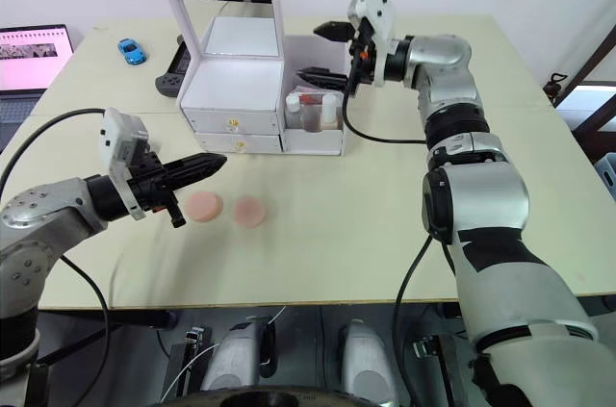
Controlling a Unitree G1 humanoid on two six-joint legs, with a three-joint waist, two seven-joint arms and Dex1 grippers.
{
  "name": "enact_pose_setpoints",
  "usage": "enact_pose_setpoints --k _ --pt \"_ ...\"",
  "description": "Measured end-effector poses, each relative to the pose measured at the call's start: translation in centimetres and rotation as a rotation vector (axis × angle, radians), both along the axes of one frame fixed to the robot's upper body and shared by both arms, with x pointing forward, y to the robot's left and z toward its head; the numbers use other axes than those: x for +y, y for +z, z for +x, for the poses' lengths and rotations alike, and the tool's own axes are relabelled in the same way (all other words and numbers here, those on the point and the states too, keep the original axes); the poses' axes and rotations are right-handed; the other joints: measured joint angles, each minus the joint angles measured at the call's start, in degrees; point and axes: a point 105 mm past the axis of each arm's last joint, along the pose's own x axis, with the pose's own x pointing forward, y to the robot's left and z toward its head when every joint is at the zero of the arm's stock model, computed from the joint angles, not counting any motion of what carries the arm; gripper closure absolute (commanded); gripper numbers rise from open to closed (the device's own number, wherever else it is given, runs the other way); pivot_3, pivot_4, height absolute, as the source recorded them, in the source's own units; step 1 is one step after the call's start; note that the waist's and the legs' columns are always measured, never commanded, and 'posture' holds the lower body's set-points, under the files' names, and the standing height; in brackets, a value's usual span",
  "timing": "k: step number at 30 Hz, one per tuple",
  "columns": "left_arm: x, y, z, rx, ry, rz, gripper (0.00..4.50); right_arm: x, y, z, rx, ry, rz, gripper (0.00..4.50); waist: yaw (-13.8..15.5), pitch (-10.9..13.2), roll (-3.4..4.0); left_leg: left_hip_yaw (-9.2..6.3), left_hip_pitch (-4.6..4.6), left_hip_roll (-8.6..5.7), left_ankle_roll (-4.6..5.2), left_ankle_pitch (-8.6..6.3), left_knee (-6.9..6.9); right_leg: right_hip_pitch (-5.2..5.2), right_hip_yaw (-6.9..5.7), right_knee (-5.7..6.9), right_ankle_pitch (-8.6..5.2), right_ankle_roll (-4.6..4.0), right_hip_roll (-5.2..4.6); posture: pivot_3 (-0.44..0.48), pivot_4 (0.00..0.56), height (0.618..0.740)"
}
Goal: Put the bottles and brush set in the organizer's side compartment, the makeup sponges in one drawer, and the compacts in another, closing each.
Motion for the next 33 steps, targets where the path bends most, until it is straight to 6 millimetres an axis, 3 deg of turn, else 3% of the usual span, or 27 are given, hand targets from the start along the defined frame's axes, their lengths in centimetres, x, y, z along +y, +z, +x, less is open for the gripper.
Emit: enact_pose_setpoints --k 3,6,9,11,14,19,28,33 --pt "0.5 0.1 0.3 -0.012 0.018 0.002 4.50 0.3 -1.6 -0.2 0.050 -0.053 -0.108 0.02 0.11 0.01 0.01 0.01 -0.02 0.00 -0.02 0.01 0.03 -0.01 0.00 0.02 0.00 0.00 -0.01 0.000 0.150 0.740" --pt "1.3 -0.1 0.6 -0.008 0.039 0.022 4.50 1.2 -1.6 -1.1 0.164 -0.080 -0.193 0.75 0.12 0.04 0.07 0.01 -0.06 0.00 -0.05 0.03 0.01 -0.12 0.00 0.11 0.00 -0.01 -0.01 0.000 0.150 0.740" --pt "1.2 0.0 0.7 -0.021 0.036 0.025 4.50 1.8 -0.8 -1.2 0.113 -0.152 -0.273 2.12 0.11 0.03 0.05 0.01 -0.05 0.00 -0.06 0.03 0.02 -0.11 0.00 0.10 0.00 -0.01 -0.01 0.000 0.150 0.740" --pt "1.2 0.1 0.9 -0.030 0.038 0.031 4.50 2.1 -1.5 -0.8 0.090 -0.193 -0.343 3.21 0.12 0.01 0.02 0.01 -0.04 0.00 -0.06 0.03 0.02 -0.10 -0.01 0.10 -0.01 -0.01 -0.01 0.000 0.150 0.740" --pt "1.3 -0.2 1.0 -0.026 0.046 0.037 4.50 2.5 -2.8 -0.9 0.113 -0.197 -0.416 4.41 0.13 0.02 0.02 0.02 -0.07 -0.01 -0.06 0.03 0.01 -0.13 0.00 0.10 0.00 -0.01 -0.01 0.000 0.150 0.740" --pt "1.4 -0.1 1.1 -0.037 0.054 0.042 4.50 2.9 -3.6 -1.3 0.140 -0.170 -0.475 4.41 0.08 0.02 0.02 0.02 -0.07 0.00 -0.06 0.03 0.01 -0.13 0.00 0.11 0.00 -0.01 0.00 0.000 0.150 0.740" --pt "1.6 -0.2 1.2 -0.040 0.074 0.045 4.50 2.4 -5.3 -0.4 0.152 -0.247 -0.572 4.41 0.05 0.02 0.02 0.02 -0.07 0.00 -0.06 0.03 0.01 -0.14 0.00 0.11 0.00 -0.01 -0.01 0.000 0.150 0.740" --pt "1.5 -0.2 1.3 -0.043 0.082 0.041 4.50 3.4 -5.2 0.4 0.119 -0.268 -0.583 4.41 0.02 0.02 0.02 0.02 -0.07 0.00 -0.06 0.03 0.00 -0.15 0.00 0.12 0.00 -0.01 0.00 0.000 0.150 0.740"
